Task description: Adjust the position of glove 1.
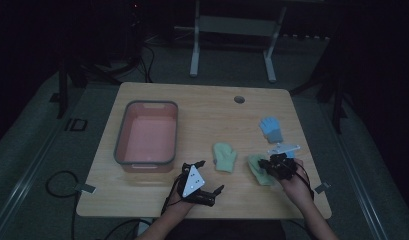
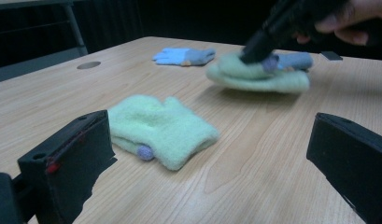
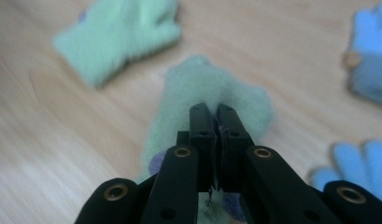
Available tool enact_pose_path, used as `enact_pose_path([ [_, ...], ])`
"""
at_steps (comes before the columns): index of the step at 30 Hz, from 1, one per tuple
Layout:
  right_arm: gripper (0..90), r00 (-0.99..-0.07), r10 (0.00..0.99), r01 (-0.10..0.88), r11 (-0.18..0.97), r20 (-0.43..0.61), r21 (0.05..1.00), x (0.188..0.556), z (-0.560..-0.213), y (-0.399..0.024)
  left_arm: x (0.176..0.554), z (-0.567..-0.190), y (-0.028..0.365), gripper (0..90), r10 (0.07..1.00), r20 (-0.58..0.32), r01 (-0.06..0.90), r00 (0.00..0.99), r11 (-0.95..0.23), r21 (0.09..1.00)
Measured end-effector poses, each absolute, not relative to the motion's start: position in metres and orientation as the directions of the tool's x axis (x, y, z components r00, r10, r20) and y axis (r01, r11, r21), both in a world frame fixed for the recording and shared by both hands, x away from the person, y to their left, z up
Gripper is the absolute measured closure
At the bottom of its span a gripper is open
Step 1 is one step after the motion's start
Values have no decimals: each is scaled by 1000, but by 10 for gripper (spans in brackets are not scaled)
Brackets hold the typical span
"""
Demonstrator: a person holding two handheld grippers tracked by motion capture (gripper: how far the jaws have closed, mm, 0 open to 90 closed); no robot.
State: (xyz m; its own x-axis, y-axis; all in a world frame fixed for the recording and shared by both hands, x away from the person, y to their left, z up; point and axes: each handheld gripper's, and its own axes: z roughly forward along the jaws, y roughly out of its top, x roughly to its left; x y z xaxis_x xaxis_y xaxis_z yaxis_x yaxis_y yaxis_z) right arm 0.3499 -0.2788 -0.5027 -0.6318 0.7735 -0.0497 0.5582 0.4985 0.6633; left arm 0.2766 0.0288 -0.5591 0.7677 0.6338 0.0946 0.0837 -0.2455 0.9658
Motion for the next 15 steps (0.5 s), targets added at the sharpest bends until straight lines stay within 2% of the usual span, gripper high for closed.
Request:
enact_pose_path([
  [8, 870, -532, 842, 547, 424, -92, 722, 357, -470, -265, 276, -559, 29, 4, 634, 95, 83, 767, -246, 966],
  [15, 870, -452, 882, 577, 402, -132, 710, 368, -474, -250, 276, -559, 29, 4, 633, 98, 81, 768, -248, 965],
])
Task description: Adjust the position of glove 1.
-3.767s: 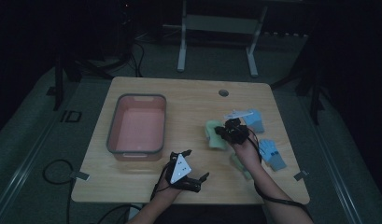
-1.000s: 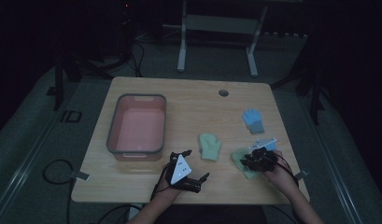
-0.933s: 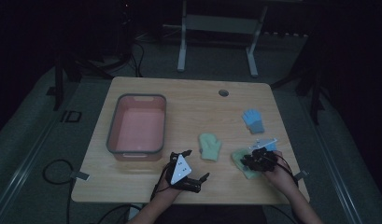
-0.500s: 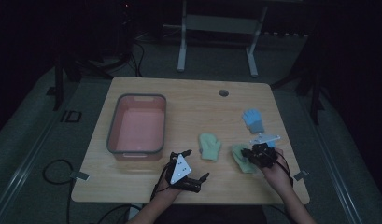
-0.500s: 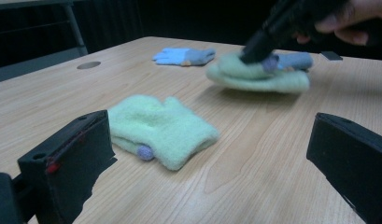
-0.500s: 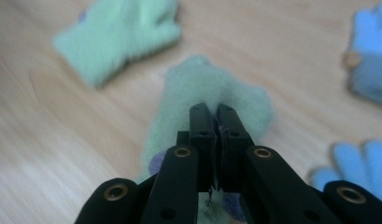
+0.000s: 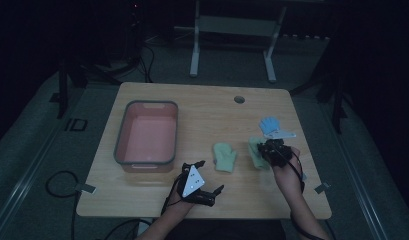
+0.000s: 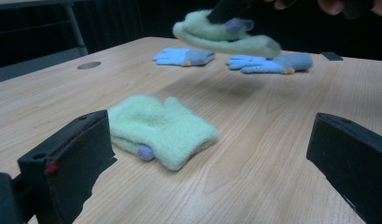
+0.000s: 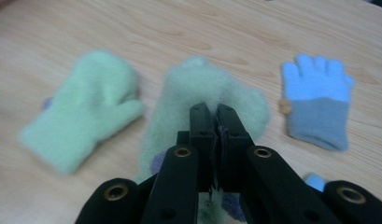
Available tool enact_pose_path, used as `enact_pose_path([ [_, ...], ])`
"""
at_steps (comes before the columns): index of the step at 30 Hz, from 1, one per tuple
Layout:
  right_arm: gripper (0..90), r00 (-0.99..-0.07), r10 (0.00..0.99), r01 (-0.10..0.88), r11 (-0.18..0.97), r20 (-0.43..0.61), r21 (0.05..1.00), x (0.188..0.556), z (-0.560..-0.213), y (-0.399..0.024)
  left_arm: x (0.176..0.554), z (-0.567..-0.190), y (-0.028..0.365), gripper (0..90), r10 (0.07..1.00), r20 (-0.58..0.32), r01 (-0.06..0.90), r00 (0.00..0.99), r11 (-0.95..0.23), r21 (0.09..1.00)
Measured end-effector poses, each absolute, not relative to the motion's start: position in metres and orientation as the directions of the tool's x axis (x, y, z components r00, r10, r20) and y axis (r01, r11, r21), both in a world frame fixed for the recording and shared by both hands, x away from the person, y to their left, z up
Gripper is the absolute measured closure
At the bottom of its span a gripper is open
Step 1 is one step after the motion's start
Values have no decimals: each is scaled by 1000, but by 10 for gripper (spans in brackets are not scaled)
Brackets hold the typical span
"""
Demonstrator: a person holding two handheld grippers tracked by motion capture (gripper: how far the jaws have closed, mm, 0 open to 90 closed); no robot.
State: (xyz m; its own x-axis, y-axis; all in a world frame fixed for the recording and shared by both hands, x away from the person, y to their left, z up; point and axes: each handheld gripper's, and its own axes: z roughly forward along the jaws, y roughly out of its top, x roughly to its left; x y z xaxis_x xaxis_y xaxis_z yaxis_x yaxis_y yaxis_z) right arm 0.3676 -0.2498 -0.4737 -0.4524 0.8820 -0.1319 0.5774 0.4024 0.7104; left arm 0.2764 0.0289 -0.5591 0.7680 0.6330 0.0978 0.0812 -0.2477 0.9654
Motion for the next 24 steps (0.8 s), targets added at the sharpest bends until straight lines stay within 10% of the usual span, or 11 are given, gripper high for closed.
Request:
enact_pose_path([
  [19, 822, -406, 912, 704, 357, -64, 614, 399, -532, -249, 277, -559, 29, 4, 631, 96, 82, 770, -247, 966],
  [24, 683, -433, 900, 691, 363, -44, 626, 399, -527, -253, 277, -559, 29, 4, 630, 96, 82, 771, -247, 966],
])
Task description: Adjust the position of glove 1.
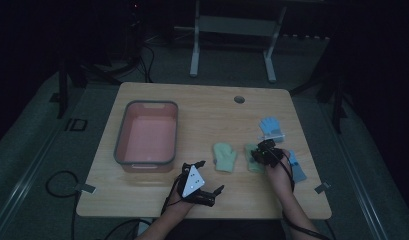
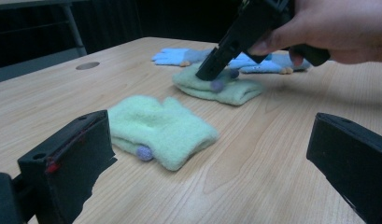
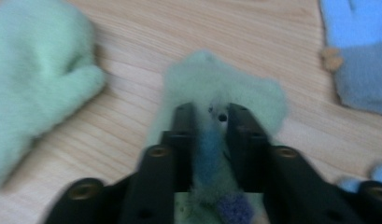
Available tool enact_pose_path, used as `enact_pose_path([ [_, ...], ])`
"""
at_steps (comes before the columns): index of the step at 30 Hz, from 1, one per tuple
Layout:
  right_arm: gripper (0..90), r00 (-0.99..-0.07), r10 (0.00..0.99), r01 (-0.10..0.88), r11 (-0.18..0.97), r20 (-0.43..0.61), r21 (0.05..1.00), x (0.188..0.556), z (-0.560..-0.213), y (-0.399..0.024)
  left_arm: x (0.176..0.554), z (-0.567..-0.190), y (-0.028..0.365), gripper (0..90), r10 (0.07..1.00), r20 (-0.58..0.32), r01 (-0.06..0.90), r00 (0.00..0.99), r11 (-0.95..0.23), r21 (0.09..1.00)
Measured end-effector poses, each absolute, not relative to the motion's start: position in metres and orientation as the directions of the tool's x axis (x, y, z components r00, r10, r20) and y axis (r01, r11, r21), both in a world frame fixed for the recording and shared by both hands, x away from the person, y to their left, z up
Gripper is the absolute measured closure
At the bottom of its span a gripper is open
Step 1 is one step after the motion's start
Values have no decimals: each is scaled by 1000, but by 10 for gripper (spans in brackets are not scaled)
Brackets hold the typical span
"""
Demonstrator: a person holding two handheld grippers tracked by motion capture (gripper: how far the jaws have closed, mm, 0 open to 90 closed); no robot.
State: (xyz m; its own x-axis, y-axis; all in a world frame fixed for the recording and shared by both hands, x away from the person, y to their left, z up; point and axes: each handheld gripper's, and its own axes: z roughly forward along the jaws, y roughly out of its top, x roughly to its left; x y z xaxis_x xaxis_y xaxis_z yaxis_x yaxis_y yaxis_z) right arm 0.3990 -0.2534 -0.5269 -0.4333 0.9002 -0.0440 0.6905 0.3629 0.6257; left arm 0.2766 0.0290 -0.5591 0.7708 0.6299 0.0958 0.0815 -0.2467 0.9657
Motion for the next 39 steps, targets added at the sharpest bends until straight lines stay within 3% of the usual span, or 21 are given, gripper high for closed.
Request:
enact_pose_path([
  [12, 640, -614, 788, 592, 489, -34, 641, 405, -515, -284, 277, -559, 29, 4, 631, 95, 83, 770, -247, 966],
  [23, 621, -624, 782, 630, 495, 10, 599, 410, -531, -290, 277, -559, 29, 4, 630, 97, 82, 771, -249, 965],
  [30, 723, -620, 784, 619, 502, -16, 604, 406, -535, -284, 277, -559, 29, 5, 630, 98, 82, 770, -250, 965],
  [32, 790, -591, 807, 633, 472, -11, 613, 403, -536, -280, 277, -559, 29, 4, 630, 97, 84, 770, -250, 965],
  [39, 844, -536, 844, 638, 436, -41, 635, 397, -523, -274, 277, -559, 29, 4, 632, 96, 82, 769, -247, 966],
])
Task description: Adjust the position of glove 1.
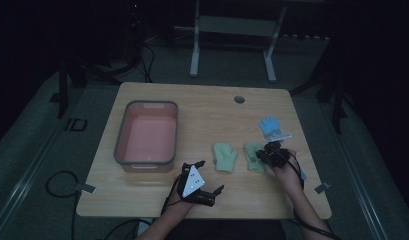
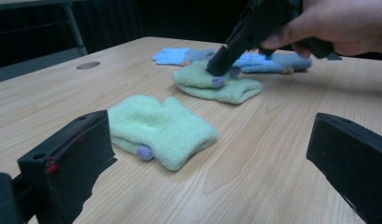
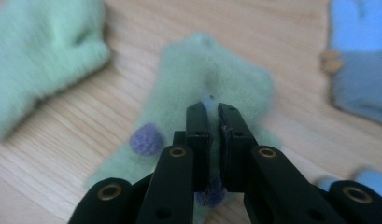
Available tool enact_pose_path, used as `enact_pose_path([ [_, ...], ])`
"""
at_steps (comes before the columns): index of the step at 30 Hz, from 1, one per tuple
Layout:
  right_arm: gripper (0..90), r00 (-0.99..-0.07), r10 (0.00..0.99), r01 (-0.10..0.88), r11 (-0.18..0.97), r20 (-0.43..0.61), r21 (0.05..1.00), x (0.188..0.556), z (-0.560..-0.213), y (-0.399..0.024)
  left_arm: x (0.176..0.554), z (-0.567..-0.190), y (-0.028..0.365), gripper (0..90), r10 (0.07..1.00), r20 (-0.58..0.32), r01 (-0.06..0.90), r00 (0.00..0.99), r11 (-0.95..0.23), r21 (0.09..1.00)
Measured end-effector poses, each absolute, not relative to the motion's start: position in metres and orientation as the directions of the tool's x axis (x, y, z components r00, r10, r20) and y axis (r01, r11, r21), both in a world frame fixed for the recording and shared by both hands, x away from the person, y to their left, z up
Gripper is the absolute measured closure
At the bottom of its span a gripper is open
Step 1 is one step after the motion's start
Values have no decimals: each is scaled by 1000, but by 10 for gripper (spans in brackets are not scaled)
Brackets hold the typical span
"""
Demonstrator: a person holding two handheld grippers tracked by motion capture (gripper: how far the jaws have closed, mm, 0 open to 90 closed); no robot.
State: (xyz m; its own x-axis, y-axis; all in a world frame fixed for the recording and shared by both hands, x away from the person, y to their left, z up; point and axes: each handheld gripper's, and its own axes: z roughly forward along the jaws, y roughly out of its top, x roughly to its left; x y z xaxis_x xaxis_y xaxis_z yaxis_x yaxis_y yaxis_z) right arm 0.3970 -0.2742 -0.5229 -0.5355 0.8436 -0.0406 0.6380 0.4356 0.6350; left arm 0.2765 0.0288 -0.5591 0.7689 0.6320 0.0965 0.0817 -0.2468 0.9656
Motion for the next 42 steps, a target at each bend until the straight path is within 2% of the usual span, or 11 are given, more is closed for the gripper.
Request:
enact_pose_path([
  [10, 845, -547, 835, 558, 418, -61, 717, 386, -462, -257, 276, -559, 29, 5, 630, 96, 83, 770, -248, 965],
  [17, 845, -556, 829, 520, 404, -61, 753, 379, -444, -229, 276, -559, 28, 4, 632, 105, 80, 768, -257, 963],
  [25, 845, -570, 821, 537, 404, -34, 740, 378, -450, -195, 276, -559, 28, 5, 629, 107, 78, 770, -260, 963],
  [28, 844, -583, 811, 534, 430, -52, 728, 375, -459, -178, 276, -559, 27, 5, 628, 115, 73, 770, -265, 961],
  [42, 841, -573, 819, 588, 431, -25, 684, 374, -489, -163, 276, -559, 25, 5, 628, 127, 75, 768, -285, 955],
])
